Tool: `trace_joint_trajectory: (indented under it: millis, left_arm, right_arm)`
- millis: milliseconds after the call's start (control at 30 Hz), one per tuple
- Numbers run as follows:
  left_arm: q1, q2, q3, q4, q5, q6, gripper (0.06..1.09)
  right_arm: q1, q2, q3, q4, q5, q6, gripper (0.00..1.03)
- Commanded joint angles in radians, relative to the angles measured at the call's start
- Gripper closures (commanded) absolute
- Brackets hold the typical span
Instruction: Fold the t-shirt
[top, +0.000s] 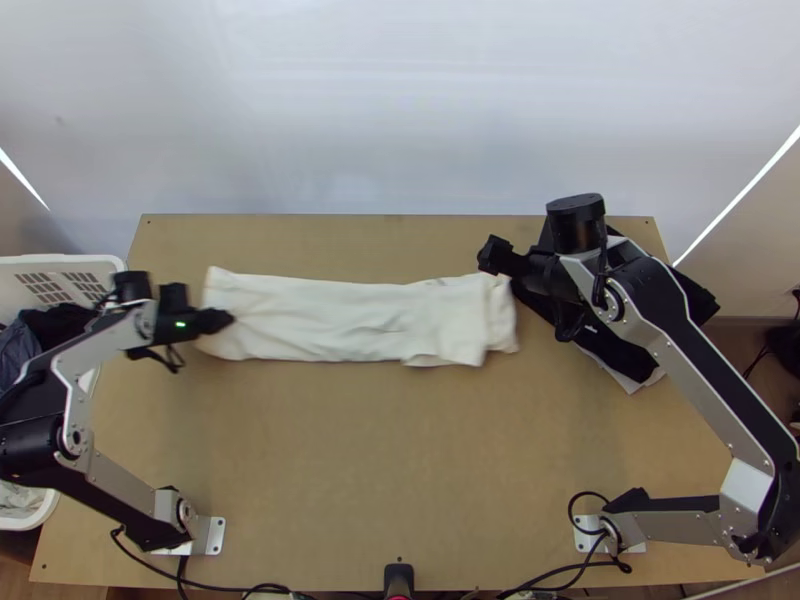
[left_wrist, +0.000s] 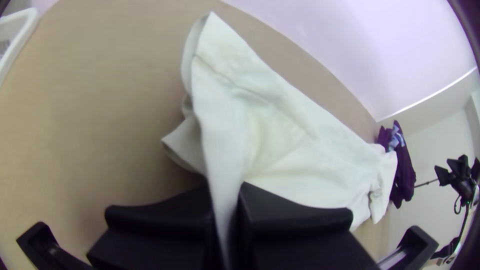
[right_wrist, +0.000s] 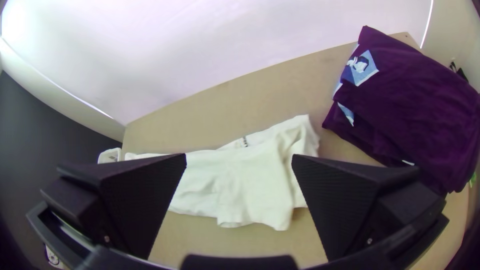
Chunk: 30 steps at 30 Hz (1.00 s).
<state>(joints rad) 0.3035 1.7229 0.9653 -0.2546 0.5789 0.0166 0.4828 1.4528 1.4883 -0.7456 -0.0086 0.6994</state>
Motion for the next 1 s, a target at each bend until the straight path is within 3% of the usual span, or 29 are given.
trace_joint_trajectory:
  millis: [0,233,433,567,733,967]
  left_arm:
    - [0.25,0.029,0.102,-0.115,-0.016,0.126,1.05]
    - [0.35,-0.052,0.205,-0.331,-0.059,0.169,1.05]
    - [0.072,-0.281,0.231,-0.476,-0.06,-0.001,1.05]
    - [-0.162,-0.344,0.266,-0.489,-0.065,-0.144,1.05]
    - [-0.406,-0.289,0.352,-0.485,-0.109,-0.273,1.05]
    - [-0.613,-0.151,0.486,-0.485,-0.162,-0.319,1.05]
  right_arm:
    - [-0.01,-0.016,-0.008,0.0,-0.002,-0.009,0.05]
    - [-0.018,-0.023,-0.016,0.0,-0.002,-0.015,0.05]
    - [-0.041,-0.031,-0.036,0.002,-0.002,-0.015,0.05]
    - [-0.061,-0.048,-0.046,0.002,-0.002,-0.015,0.05]
    - [-0.089,-0.074,-0.066,0.002,-0.002,-0.011,0.05]
    - [-0.141,-0.117,-0.099,0.002,-0.002,-0.014,0.05]
